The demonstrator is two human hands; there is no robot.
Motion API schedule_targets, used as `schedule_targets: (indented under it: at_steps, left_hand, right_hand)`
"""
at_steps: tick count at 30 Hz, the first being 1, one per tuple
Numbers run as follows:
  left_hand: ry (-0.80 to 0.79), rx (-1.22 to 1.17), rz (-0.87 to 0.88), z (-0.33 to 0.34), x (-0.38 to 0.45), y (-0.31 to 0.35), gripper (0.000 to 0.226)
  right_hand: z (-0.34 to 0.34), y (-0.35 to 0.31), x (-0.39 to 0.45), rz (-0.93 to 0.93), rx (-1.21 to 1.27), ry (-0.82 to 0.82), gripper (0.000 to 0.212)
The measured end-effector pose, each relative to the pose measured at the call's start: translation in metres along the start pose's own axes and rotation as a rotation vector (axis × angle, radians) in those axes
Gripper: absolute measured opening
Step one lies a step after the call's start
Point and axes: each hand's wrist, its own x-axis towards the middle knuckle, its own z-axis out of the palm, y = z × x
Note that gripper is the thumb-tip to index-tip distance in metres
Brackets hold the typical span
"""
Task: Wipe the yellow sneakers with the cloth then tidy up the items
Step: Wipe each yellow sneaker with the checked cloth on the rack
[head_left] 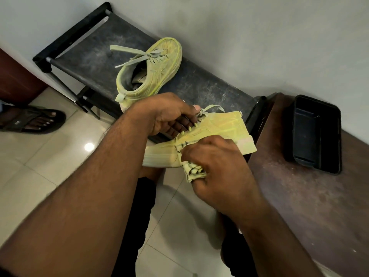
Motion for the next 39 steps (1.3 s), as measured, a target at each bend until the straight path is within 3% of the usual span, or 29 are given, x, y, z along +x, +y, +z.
schedule_targets:
  at_steps: [7,10,12,14,19,21,24,28,30,35,37,39]
  left_hand:
    - [-0.029,-0.05,-0.024,0.002,-0.001,0.001,0.041]
    - [-0.024,-0.063,-0.035,0.003,-0.001,0.002,0.045]
    - [-0.015,-0.058,-0.037,0.002,-0.001,0.002,0.05]
    - [-0.005,-0.064,-0.04,0.002,-0.001,0.001,0.054]
    - [-0.006,-0.087,-0.062,0.002,0.0,-0.001,0.066]
    - [0.001,-0.078,-0.069,0.003,-0.001,0.001,0.07]
    - [0.013,-0.081,-0.081,0.006,-0.001,0.003,0.07]
    - [0.032,-0.073,-0.075,0.007,0.001,0.002,0.069]
    - [0.034,-0.075,-0.068,0.007,0.0,0.002,0.065]
    - [0.028,-0.069,-0.067,0.007,0.0,0.002,0.058]
    - [0.025,-0.063,-0.071,0.008,-0.001,0.003,0.058]
    - [0.026,-0.071,-0.072,0.009,-0.001,0.004,0.057]
  right_hand:
    - [-0.023,0.034,-0.003,0.331,-0.119,0.111,0.035]
    - [-0.01,0.013,0.003,0.18,-0.053,0.13,0.03]
    - [0.001,-0.001,0.005,-0.025,-0.011,0.036,0.029]
    - [-0.001,0.004,0.007,-0.081,-0.018,-0.014,0.028]
    - [-0.024,0.055,0.0,0.263,-0.103,0.139,0.04]
    - [-0.022,0.056,-0.001,0.302,-0.111,0.168,0.039]
    - [-0.004,0.027,-0.001,0.124,-0.04,0.138,0.035]
    - [0.014,-0.001,-0.004,-0.153,0.014,-0.036,0.022]
    - [0.006,0.016,-0.006,-0.088,-0.005,0.002,0.027]
    - [-0.024,0.072,-0.01,0.326,-0.121,0.153,0.039]
    - [-0.023,0.073,-0.009,0.339,-0.1,0.162,0.04]
    - [-0.014,0.057,-0.006,0.223,-0.039,0.123,0.037]
